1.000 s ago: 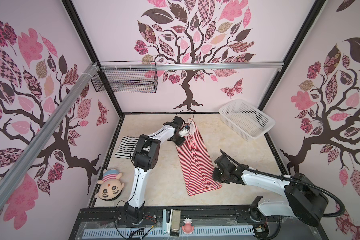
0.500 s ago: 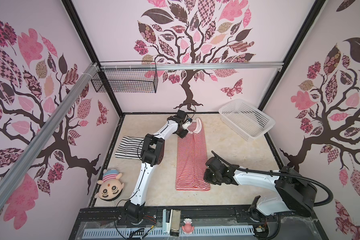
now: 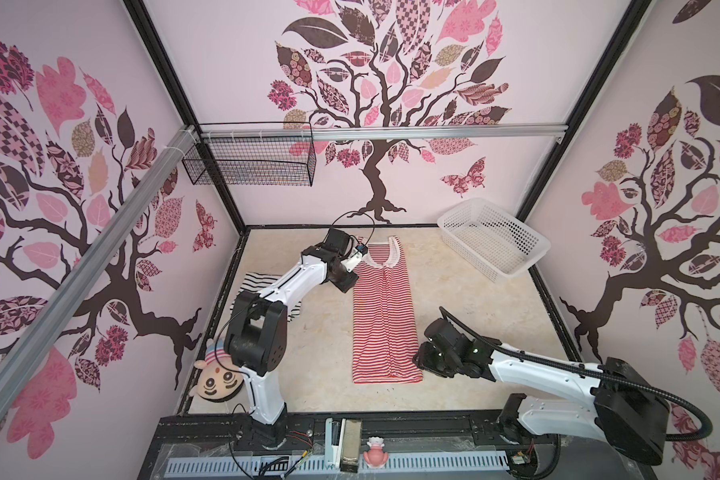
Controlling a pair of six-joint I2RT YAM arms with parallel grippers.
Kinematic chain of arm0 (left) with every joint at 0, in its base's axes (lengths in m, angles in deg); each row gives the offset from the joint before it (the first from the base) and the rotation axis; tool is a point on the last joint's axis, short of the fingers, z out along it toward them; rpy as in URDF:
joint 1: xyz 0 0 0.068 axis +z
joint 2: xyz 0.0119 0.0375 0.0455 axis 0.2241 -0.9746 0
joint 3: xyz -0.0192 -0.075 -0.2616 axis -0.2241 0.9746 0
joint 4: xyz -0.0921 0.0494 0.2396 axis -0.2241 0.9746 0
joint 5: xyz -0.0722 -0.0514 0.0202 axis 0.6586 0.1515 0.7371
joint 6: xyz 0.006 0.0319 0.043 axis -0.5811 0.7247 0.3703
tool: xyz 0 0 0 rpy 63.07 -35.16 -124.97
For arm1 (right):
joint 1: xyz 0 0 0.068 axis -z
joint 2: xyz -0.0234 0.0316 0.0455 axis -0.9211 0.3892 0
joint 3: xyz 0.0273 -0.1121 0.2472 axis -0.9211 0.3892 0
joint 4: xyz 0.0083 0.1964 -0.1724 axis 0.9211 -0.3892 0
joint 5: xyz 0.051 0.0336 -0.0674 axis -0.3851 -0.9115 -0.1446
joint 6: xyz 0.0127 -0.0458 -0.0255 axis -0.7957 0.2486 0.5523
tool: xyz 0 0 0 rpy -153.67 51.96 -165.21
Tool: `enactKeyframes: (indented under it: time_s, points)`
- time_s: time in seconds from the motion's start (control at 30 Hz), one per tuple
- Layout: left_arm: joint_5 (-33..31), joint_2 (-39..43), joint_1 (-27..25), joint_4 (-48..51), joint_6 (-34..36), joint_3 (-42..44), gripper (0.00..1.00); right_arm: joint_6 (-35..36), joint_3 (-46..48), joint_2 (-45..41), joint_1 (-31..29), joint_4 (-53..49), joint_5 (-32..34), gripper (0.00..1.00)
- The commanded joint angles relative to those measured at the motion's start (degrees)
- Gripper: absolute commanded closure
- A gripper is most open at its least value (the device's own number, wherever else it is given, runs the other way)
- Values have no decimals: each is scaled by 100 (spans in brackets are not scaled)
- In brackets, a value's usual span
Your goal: Fold and stack the tank tops
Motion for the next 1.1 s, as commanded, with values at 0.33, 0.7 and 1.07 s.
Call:
enactKeyframes:
  time_s: [0.33,0.7,1.07]
  points:
    - [463,2060,-189,-470,232,2930,46,-940,785,-221,-85,767,-734,54]
    - [929,2307,-328,-21,401,3340,46,-1158,861,154,-95,1196,-876,69]
    - [328,3150,-1939,74,690,4052,43,-875,403,239,-95,1032,-802,100]
